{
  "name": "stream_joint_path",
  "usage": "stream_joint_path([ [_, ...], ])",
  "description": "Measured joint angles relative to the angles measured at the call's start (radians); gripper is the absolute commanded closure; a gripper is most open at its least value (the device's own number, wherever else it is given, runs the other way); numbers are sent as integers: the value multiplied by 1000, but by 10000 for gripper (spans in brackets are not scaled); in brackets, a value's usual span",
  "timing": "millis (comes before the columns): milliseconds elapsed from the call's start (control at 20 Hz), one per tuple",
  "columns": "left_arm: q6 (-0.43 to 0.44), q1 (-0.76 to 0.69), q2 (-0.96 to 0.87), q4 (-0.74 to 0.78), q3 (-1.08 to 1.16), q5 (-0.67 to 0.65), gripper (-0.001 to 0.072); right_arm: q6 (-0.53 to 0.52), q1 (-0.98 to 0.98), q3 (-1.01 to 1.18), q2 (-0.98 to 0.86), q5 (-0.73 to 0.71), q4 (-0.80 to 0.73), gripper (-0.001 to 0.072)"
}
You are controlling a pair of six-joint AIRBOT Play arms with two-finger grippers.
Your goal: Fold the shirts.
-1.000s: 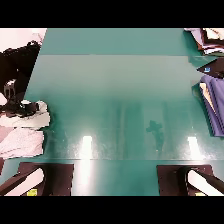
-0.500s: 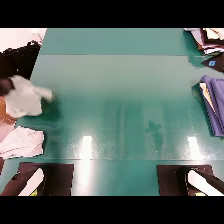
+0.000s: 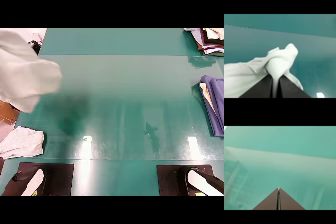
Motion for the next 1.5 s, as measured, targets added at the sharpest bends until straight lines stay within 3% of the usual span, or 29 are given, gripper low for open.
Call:
stream_joint_path([
  [250, -21, -325, -63, 9, -138, 35, 684, 1, 0, 27, 0, -5, -1, 696],
  [450, -20, -613, -224, 31, -235, 110, 666, 1, 0, 32, 0, 10, -1, 696],
  [550, 15, -721, -325, 35, -253, 155, 130, 4, 0, 32, 0, 16, -1, 696],
  [750, 57, -777, -454, 54, -266, 231, 120, 6, 0, 33, 0, 44, -1, 696],
  [1150, 88, -528, -602, 83, -253, 282, 120, 8, 0, 32, 0, 127, -2, 696],
  [1500, 108, -459, -864, 76, -71, 217, 121, 18, 0, -31, 0, 190, -2, 696],
])
